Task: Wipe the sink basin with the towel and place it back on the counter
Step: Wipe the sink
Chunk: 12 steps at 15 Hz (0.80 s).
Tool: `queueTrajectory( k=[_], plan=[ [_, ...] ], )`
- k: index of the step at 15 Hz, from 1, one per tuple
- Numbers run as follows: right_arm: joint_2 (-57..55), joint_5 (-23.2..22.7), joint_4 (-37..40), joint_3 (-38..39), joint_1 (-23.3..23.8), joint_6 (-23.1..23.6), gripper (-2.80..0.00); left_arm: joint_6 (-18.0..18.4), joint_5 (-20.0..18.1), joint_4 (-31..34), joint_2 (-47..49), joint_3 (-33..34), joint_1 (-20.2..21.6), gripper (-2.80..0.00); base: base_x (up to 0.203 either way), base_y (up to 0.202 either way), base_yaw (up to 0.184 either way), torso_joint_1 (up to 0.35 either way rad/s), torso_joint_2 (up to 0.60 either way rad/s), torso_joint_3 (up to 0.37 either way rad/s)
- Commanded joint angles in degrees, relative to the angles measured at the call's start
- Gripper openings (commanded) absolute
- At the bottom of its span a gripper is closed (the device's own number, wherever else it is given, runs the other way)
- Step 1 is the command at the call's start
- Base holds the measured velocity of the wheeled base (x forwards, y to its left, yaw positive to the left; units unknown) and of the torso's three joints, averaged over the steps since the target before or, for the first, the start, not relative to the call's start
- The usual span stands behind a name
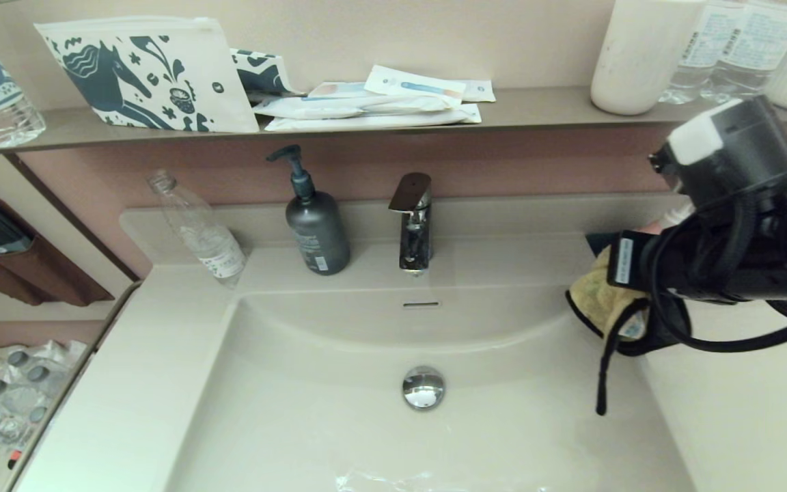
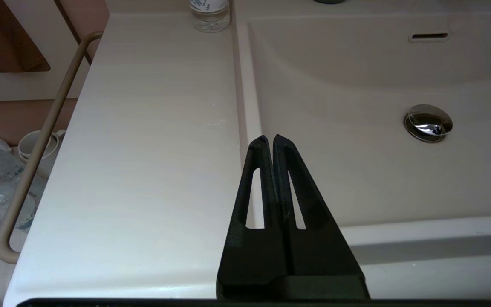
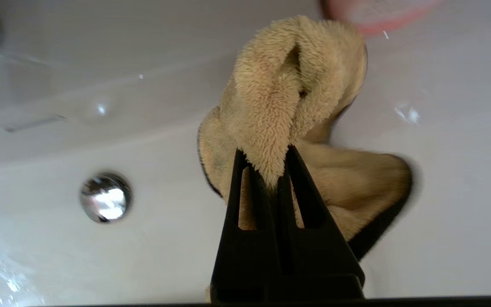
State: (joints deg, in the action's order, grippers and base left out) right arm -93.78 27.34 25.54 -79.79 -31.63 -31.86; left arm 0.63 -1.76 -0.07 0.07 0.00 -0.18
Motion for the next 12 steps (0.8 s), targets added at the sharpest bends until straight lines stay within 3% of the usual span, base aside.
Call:
queueTrajectory(
  k=[1, 4, 7, 10, 12],
  plan=[
    [-9.0, 3.7, -1.4, -5.1, -3.2, -0.3, -2.80, 0.0, 0.0, 0.0, 0.0, 0.0, 0.0, -2.80, 0.000, 0.000, 0.000, 0.000, 0.00, 0.000],
    [-17.8, 6.2, -15.7, -8.0, -4.0, 1.2, -2.80, 0.0, 0.0, 0.0, 0.0, 0.0, 0.0, -2.80, 0.000, 0.000, 0.000, 0.000, 0.00, 0.000],
    [-24.7, 5.1, -29.4, -8.4, -3.3, 4.4, -2.80, 0.0, 0.0, 0.0, 0.0, 0.0, 0.0, -2.80, 0.000, 0.000, 0.000, 0.000, 0.00, 0.000],
    [-32.1, 4.0, -44.6, -8.7, -2.9, 11.2, -2.80, 0.0, 0.0, 0.0, 0.0, 0.0, 0.0, -2.80, 0.000, 0.000, 0.000, 0.000, 0.00, 0.000],
    [-35.7, 3.5, -48.8, -10.8, -3.0, 14.0, -2.80, 0.0, 0.0, 0.0, 0.0, 0.0, 0.0, -2.80, 0.000, 0.000, 0.000, 0.000, 0.00, 0.000]
  ],
)
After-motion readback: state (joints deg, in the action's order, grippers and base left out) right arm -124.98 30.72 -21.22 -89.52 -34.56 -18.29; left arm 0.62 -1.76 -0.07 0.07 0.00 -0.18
